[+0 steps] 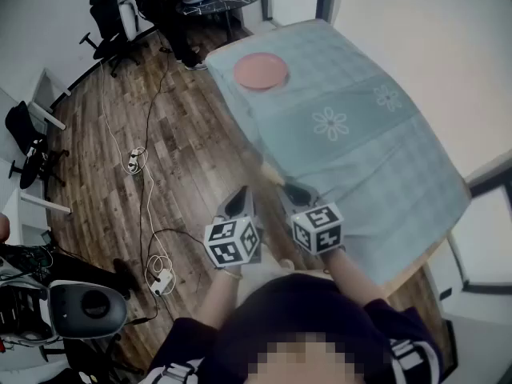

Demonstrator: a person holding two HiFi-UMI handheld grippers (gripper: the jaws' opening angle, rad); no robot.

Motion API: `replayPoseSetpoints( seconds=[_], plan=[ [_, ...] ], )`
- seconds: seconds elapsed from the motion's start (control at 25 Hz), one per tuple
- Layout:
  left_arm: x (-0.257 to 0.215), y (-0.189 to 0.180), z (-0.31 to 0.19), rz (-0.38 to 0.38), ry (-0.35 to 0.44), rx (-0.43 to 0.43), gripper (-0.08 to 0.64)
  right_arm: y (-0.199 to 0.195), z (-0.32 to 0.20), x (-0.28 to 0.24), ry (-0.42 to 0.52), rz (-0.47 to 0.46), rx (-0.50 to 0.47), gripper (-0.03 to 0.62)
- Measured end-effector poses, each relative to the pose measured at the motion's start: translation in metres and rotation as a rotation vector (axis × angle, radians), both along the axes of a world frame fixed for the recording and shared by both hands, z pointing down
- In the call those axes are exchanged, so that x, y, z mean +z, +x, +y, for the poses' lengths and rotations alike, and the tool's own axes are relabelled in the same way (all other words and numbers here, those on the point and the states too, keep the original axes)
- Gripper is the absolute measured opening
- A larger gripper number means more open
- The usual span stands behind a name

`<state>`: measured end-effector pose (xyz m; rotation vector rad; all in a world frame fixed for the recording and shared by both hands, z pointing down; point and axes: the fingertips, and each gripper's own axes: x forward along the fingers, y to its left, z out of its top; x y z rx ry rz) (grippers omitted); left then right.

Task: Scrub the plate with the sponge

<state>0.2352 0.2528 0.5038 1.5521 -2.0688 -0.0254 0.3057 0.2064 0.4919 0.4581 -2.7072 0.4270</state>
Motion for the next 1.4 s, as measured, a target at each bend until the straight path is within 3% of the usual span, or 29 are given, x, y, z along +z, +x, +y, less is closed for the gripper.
replayPoseSetpoints(
  seconds=[0.36, 0.6, 1.08, 1.4],
  plan=[
    [0.004, -0.009, -0.016, 0.018, 0.0, -0.016, 0.011, -0.01, -0.017, -0.001, 0.007, -0.01, -0.016, 0.035],
    [0.006, -0.03, -0.035, 0.042, -0.001, -0.018, 0.011, -0.033, -0.037, -0.003, -0.056, -0.061, 0.002, 0.037],
    [0.025, -0.125, -0.086, 0.086, -0.017, -0.001, 0.011, -0.133, -0.083, 0.004, -0.043, -0.048, -0.004, 0.037],
    [0.014, -0.201, -0.116, 0.087, -0.03, 0.03, 0.011, -0.206, -0.107, -0.005, -0.027, -0.023, 0.005, 0.037]
  ],
)
